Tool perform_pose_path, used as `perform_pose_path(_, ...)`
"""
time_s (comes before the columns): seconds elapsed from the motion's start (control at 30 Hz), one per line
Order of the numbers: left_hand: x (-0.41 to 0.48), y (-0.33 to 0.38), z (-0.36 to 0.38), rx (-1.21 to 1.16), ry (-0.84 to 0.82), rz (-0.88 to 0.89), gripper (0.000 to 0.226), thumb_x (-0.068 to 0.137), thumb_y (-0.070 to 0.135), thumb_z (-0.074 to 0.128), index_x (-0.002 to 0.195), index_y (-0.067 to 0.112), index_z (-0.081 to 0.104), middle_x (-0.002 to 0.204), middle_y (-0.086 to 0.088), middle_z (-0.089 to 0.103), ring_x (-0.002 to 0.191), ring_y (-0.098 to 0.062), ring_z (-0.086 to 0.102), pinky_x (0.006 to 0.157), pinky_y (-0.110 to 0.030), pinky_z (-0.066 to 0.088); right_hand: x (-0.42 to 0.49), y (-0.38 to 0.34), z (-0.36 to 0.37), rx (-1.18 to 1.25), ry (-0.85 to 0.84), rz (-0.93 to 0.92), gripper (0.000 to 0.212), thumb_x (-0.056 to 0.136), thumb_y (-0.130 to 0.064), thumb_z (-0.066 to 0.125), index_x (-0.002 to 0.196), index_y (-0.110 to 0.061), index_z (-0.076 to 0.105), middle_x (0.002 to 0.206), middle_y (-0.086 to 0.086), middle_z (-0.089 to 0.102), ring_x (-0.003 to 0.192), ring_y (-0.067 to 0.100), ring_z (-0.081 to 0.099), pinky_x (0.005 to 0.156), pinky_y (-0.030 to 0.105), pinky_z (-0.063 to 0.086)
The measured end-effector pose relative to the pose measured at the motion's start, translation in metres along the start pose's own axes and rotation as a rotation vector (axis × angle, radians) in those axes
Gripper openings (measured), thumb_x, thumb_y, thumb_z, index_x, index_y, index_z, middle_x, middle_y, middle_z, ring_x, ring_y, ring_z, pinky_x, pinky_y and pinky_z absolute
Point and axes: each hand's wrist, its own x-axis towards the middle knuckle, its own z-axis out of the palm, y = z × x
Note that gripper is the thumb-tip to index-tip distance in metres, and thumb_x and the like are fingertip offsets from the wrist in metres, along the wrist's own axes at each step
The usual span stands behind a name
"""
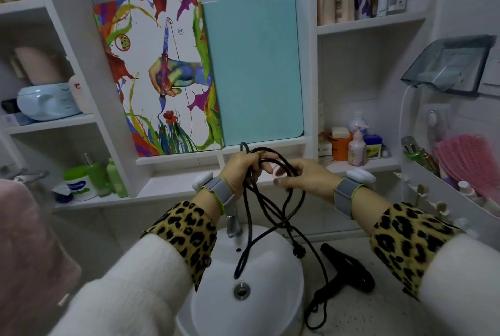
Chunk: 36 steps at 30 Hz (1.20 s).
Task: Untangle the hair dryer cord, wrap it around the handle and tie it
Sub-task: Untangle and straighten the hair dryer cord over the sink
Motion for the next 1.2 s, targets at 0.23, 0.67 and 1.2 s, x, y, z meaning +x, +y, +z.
perform_pose_path(0.23, -0.007, -0.009, -0.017, 0.177, 0.133, -0.170, 0.016, 0.087, 0.006, 0.060, 0.097, 0.013, 0.071, 0.091, -0.005, 0.077, 0.085, -0.018, 0.070, 0.068, -0.030, 0.058, 0.008, 0.001, -0.016, 0.068, 0.398, -0.019, 0.029, 0.086, -0.035, 0.066, 0.068, -0.012, 0.066, 0.048, -0.003, 0.042, 0.041, 0.016, 0.042, 0.043, 0.027, 0.043)
perform_pose_path(0.67, -0.032, -0.026, 0.019, 0.350, -0.128, -0.553, 0.011, 0.089, 0.010, 0.065, 0.097, 0.004, 0.062, 0.083, -0.012, 0.077, 0.071, -0.023, 0.075, 0.070, -0.035, 0.062, 0.015, -0.010, -0.023, 0.450, 0.616, 0.033, 0.005, 0.075, -0.018, 0.070, 0.074, -0.017, 0.065, 0.056, -0.002, 0.048, 0.034, 0.010, 0.040, 0.045, 0.026, 0.041)
perform_pose_path(1.2, -0.022, -0.024, -0.010, 0.162, 0.195, -0.141, 0.062, 0.078, -0.020, 0.025, 0.095, 0.014, 0.075, 0.055, 0.006, 0.049, 0.051, -0.011, 0.039, 0.051, -0.026, 0.024, -0.009, -0.006, -0.061, -0.365, 0.590, -0.105, 0.022, 0.095, -0.021, 0.052, 0.104, -0.013, 0.070, 0.096, 0.003, 0.068, 0.087, 0.019, 0.060, 0.078, 0.031, 0.048)
